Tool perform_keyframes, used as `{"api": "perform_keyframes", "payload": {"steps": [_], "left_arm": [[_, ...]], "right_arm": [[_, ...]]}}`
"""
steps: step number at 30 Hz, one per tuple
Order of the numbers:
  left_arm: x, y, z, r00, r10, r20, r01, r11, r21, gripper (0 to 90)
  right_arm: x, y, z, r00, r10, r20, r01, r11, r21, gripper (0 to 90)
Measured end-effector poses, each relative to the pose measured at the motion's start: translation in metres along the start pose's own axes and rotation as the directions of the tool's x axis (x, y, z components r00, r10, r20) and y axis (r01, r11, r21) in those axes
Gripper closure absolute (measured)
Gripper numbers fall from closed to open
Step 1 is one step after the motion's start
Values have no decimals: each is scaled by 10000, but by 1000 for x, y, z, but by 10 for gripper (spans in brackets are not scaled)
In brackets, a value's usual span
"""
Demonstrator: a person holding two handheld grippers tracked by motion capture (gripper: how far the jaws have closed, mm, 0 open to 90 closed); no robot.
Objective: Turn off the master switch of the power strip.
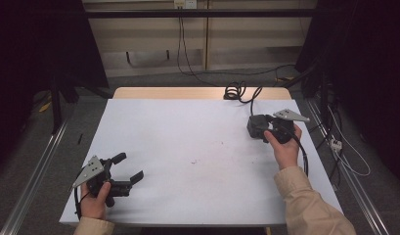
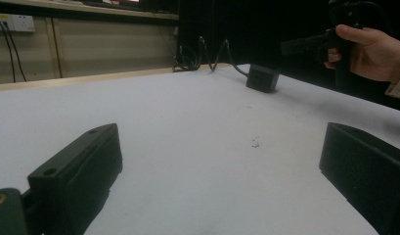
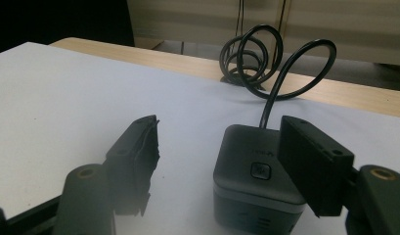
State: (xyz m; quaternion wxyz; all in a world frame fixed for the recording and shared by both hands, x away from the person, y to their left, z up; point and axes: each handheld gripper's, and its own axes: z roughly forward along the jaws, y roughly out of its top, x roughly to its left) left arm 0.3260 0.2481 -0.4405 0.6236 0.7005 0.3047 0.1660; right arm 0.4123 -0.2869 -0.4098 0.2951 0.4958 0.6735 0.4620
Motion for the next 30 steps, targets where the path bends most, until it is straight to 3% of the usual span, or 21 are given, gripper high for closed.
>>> {"api": "perform_keyframes", "payload": {"steps": [16, 25, 30], "left_arm": [[-1, 0, 2, 10000, 51, 68, -52, 10000, 42, 18], [-1, 0, 2, 10000, 14, 59, -14, 10000, 49, 18], [-1, 0, 2, 10000, 57, 54, -58, 10000, 79, 18]], "right_arm": [[-5, -2, 5, 10000, -40, 50, 40, 9999, 114, 359], [-5, 4, 6, 9998, -170, -61, 171, 9997, 170, 463], [-7, 6, 7, 9999, 36, -94, -34, 9998, 175, 515]]}}
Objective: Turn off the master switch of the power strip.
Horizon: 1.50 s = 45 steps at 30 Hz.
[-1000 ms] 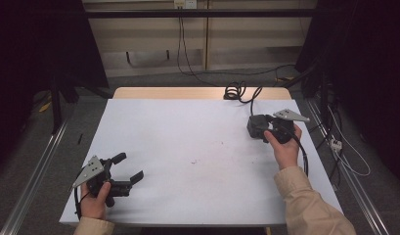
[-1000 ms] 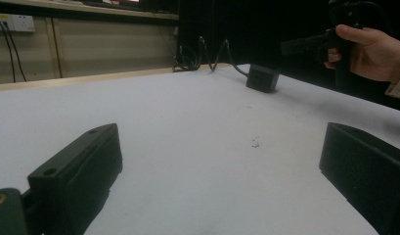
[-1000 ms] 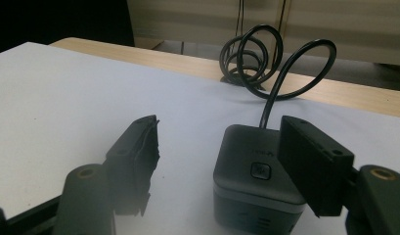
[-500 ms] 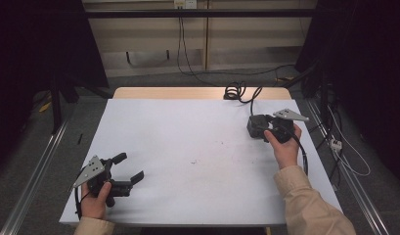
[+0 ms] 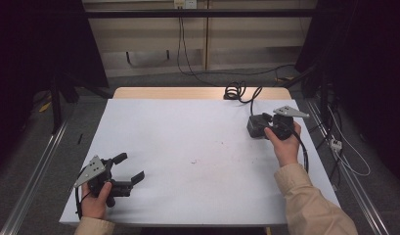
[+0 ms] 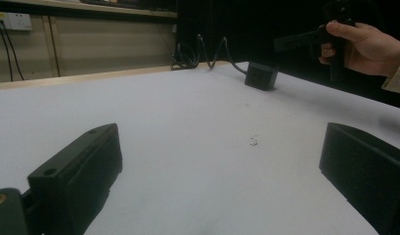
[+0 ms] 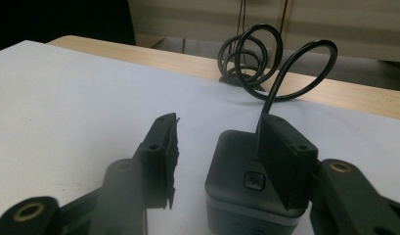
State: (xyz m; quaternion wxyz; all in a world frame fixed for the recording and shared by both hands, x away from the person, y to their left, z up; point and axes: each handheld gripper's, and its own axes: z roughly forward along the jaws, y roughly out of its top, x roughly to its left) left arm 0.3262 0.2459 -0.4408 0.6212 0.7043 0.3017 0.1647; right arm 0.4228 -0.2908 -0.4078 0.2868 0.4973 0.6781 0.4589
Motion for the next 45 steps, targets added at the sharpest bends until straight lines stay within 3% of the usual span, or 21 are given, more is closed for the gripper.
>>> {"api": "perform_keyframes", "payload": {"steps": [8, 14, 36, 45], "left_arm": [[0, 0, 0, 10000, 7, 7, -7, 10000, 5, 18], [0, 0, 0, 10000, 9, 10, -9, 10000, 18, 18], [0, 0, 1, 10000, -64, 28, 64, 10000, 11, 18], [0, 0, 2, 10000, -2, 67, 2, 10000, 7, 18]], "right_arm": [[-3, 1, 2, 9999, 120, -4, -120, 9999, 23, 668], [-6, -1, 4, 9998, 191, -39, -191, 9997, 125, 725], [-10, -4, 9, 9994, 226, -262, -220, 9995, 238, 828], [-14, -6, 9, 9996, 232, -151, -226, 9991, 349, 869]]}}
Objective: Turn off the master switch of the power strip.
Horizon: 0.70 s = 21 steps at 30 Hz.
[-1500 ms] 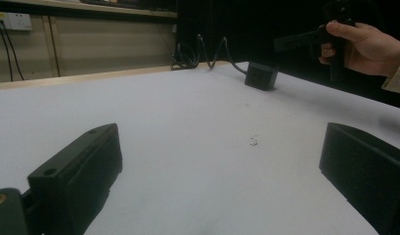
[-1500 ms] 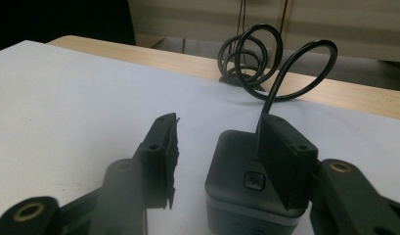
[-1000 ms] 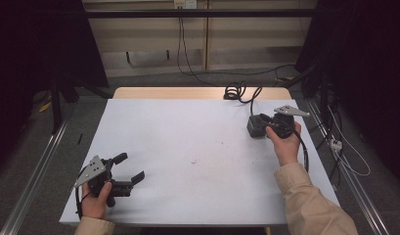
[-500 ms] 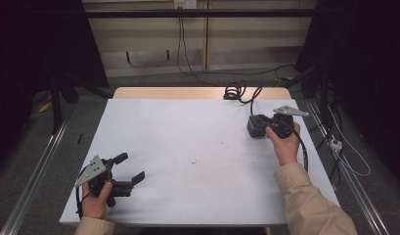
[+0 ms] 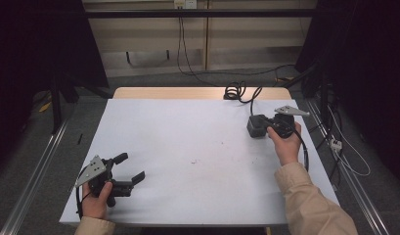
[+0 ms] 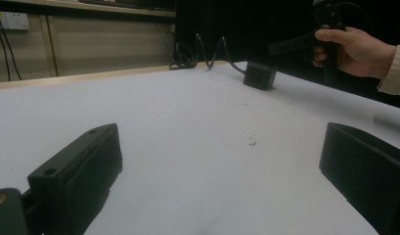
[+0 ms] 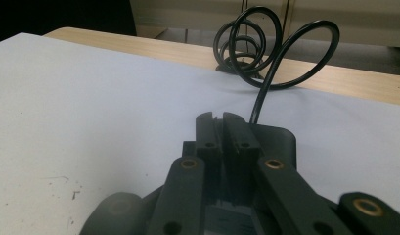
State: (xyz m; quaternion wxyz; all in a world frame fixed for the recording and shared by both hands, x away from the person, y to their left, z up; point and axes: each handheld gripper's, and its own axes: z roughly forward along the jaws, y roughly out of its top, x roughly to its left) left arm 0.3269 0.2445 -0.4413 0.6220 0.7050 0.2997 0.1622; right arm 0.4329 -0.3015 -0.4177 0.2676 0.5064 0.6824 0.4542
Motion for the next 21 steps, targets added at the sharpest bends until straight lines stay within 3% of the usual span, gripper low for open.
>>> {"api": "perform_keyframes", "payload": {"steps": [6, 11, 21], "left_arm": [[0, 0, 0, 10000, -13, -17, 13, 10000, 21, 18], [0, 0, 0, 10000, -6, -16, 6, 10000, 25, 18], [1, 0, 0, 10000, -29, 10, 29, 10000, 41, 18]], "right_arm": [[-2, -1, 1, 9999, 110, 6, -110, 9999, -21, 900], [-2, 0, 2, 9999, -123, 59, 122, 9998, 127, 900], [-4, 1, 4, 10000, 68, 64, -68, 9999, 84, 900]]}}
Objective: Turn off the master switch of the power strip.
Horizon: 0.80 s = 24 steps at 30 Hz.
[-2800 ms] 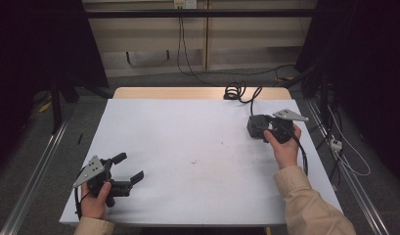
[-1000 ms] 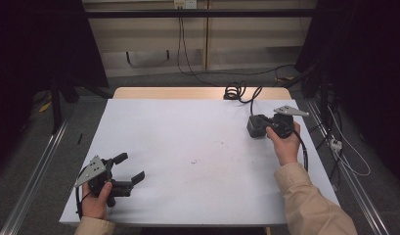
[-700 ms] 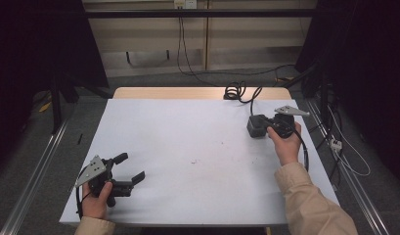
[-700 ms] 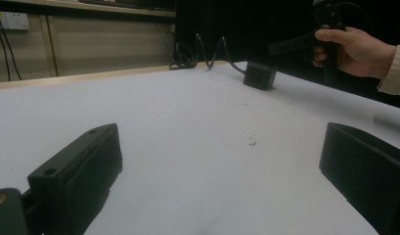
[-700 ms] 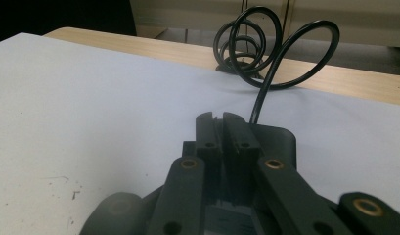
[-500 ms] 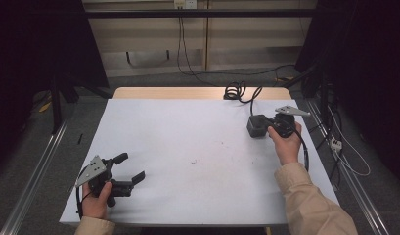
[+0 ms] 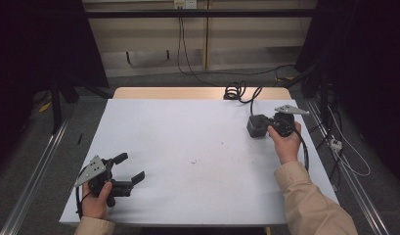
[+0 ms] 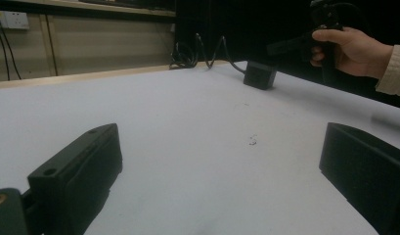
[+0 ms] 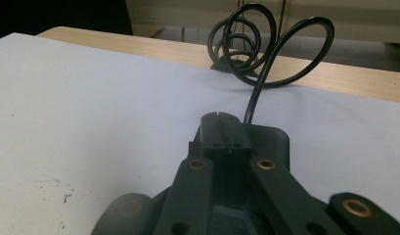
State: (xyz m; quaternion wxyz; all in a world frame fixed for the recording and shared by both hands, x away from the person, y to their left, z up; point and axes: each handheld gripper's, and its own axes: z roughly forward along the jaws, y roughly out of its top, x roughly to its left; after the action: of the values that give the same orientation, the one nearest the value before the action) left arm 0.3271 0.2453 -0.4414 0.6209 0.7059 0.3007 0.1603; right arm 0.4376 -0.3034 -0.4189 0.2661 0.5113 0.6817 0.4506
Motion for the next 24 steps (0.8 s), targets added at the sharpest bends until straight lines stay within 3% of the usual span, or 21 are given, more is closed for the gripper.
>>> {"api": "perform_keyframes", "payload": {"steps": [24], "left_arm": [[0, 0, 0, 10000, -11, 1, 11, 10000, 16, 18]], "right_arm": [[-3, -2, 5, 9999, -97, 142, 95, 9998, 193, 900]]}}
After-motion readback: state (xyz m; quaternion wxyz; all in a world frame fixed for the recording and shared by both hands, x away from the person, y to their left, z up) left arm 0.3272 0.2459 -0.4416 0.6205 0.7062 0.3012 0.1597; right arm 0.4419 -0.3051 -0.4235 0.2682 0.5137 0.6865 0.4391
